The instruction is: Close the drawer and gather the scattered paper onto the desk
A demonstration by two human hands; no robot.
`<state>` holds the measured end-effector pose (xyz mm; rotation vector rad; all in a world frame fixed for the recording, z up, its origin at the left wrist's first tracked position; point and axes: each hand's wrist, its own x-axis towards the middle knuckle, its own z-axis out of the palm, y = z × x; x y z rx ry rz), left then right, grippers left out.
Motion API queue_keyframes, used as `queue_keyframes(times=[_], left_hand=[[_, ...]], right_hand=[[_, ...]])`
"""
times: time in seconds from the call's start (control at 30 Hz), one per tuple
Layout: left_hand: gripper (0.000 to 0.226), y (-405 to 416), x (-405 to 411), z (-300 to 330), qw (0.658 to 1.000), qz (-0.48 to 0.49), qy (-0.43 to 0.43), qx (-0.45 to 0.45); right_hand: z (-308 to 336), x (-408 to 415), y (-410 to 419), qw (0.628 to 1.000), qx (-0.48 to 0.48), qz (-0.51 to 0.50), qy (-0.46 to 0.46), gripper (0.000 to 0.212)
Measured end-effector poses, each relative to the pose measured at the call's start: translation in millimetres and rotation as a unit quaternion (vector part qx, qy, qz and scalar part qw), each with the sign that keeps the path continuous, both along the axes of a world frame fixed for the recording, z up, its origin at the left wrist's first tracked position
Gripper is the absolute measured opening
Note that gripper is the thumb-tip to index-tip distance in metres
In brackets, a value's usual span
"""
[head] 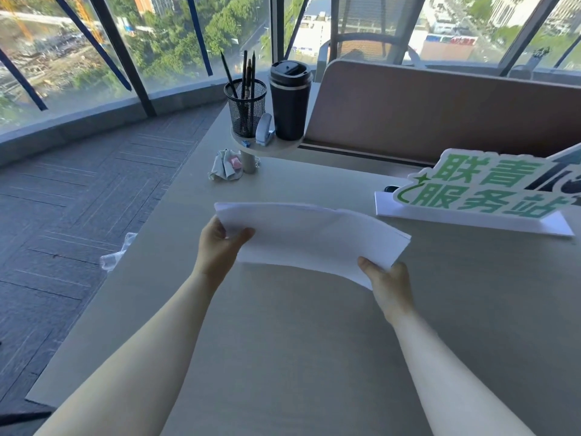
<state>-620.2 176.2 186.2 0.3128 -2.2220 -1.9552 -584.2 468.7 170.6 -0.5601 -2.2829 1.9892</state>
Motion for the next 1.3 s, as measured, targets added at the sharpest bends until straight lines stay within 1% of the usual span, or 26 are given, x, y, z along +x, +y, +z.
queue_keyframes(times=[0.03, 0.1, 0.13, 0.2, 0.27, 0.33, 0.4, 0.47, 0.53, 0.57, 0.6, 0.63, 0.77, 0.87, 0.93, 1.0, 1.03, 1.1, 1.17, 1.23, 1.3], left_hand=[[0.028, -0.1, -0.5, 0.8, 1.0, -0.002, 0.001, -0.005], [0.026, -2.9, -0.2, -5.0, 1.0, -0.018, -0.019, 0.013], [0.025, -4.9, 1.6, -11.6, 0.998, -0.03, -0.047, 0.018], [0.016, -6.4, 5.3, -25.6, 0.994, -0.049, -0.098, -0.006], [0.006, -10.3, 7.3, -34.4, 0.992, -0.025, -0.121, -0.02], [0.01, -23.0, 7.0, -32.7, 0.994, 0.014, -0.105, -0.02], [0.009, -46.0, 4.8, -28.0, 0.993, 0.054, -0.089, -0.046], [0.011, -75.1, 3.7, -21.9, 0.988, 0.084, -0.091, -0.096], [0.017, -105.0, 1.2, -18.5, 0.978, 0.098, -0.113, -0.144], [0.023, -119.5, -1.9, -17.8, 0.973, 0.1, -0.13, -0.164], [0.027, -133.6, -6.2, -18.1, 0.967, 0.098, -0.148, -0.181], [0.027, -146.5, -11.7, -18.5, 0.963, 0.097, -0.162, -0.195], [0.037, -185.6, -42.6, -27.7, 0.947, 0.095, -0.171, -0.256], [0.022, -201.2, -62.2, -40.6, 0.933, 0.066, -0.19, -0.3], [0.02, -208.2, -69.8, -52.4, 0.921, 0.038, -0.22, -0.319], [0.023, -211.4, -72.7, -62.3, 0.907, 0.018, -0.244, -0.342], [0.026, -211.2, -72.9, -66.5, 0.902, 0.017, -0.249, -0.351], [0.03, -208.0, -73.7, -74.2, 0.896, 0.025, -0.246, -0.37], [0.035, -203.6, -73.7, -76.7, 0.887, 0.039, -0.247, -0.39], [0.048, -202.6, -73.2, -74.5, 0.876, 0.054, -0.253, -0.408], [0.058, -201.8, -64.6, -74.5, 0.86, 0.071, -0.243, -0.442]], right_hand=[[0.0, 0.9, -0.3, 1.0, -0.003, 0.006, -0.001, 0.019], [-7.6, 5.4, -4.4, 0.999, 0.003, 0.034, -0.037, 0.016], [-13.1, 9.5, -8.0, 0.997, 0.017, 0.043, -0.06, 0.014], [-21.8, 13.7, -16.2, 0.994, 0.05, 0.033, -0.087, 0.01], [-24.6, 13.2, -27.4, 0.995, 0.065, 0.015, -0.068, 0.012], [-19.6, 9.4, -43.5, 0.996, 0.084, 0.017, -0.033, 0.009], [-16.6, 2.9, -65.1, 0.994, 0.099, 0.046, -0.021, 0.013], [-16.9, -6.0, -92.0, 0.99, 0.104, 0.09, -0.043, 0.015], [-17.0, -14.1, -121.1, 0.985, 0.103, 0.118, -0.072, 0.017], [-16.8, -17.9, -135.3, 0.982, 0.108, 0.127, -0.085, 0.019], [-16.8, -21.9, -149.2, 0.98, 0.114, 0.132, -0.096, 0.016], [-16.8, -26.2, -163.4, 0.978, 0.116, 0.139, -0.108, 0.013], [-27.4, -48.6, -205.3, 0.975, 0.109, 0.153, -0.119, 0.021], [-37.5, -62.3, -220.4, 0.968, 0.157, 0.146, -0.132, 0.02], [-45.6, -65.8, -224.3, 0.953, 0.214, 0.157, -0.146, 0.018], [-52.0, -67.7, -226.5, 0.93, 0.287, 0.161, -0.161, 0.01], [-53.9, -68.0, -227.6, 0.919, 0.317, 0.16, -0.172, 0.012], [-55.3, -69.6, -229.1, 0.9, 0.355, 0.156, -0.199, 0.027], [-51.9, -70.4, -229.7, 0.884, 0.383, 0.149, -0.224, 0.034], [-48.3, -71.6, -228.8, 0.869, 0.406, 0.138, -0.244, 0.04], [-45.7, -66.5, -223.7, 0.864, 0.419, 0.119, -0.253, 0.049]])
